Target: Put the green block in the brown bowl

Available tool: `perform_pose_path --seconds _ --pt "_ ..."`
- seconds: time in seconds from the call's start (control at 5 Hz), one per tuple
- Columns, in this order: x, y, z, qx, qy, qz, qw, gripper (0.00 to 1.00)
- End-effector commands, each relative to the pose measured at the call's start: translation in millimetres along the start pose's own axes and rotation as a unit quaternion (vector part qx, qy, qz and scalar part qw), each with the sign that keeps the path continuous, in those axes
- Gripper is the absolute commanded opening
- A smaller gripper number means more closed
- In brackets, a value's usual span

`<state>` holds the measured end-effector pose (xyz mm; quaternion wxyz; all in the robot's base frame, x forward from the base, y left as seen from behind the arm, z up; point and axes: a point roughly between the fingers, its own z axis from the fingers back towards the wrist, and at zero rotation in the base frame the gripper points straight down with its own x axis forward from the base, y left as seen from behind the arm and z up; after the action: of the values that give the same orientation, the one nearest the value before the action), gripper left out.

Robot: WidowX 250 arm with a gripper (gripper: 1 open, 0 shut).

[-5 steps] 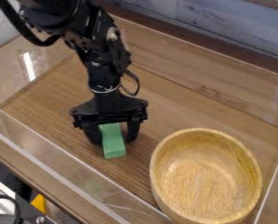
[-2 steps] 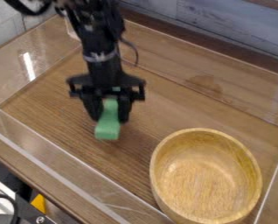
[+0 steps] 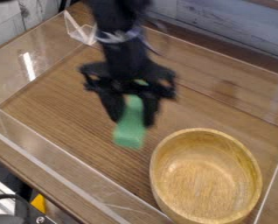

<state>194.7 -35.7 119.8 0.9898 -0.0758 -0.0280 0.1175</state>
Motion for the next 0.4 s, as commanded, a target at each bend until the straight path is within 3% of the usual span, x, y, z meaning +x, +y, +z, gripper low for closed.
perform_pose_path --seconds 0.0,0.2 --pt "-20.4 -41 -23.3 0.0 -0.003 -0.039 0.9993 0.0" --pt "-34.3 -78 -44.2 -0.01 -0.004 -0.059 0.9982 0.0"
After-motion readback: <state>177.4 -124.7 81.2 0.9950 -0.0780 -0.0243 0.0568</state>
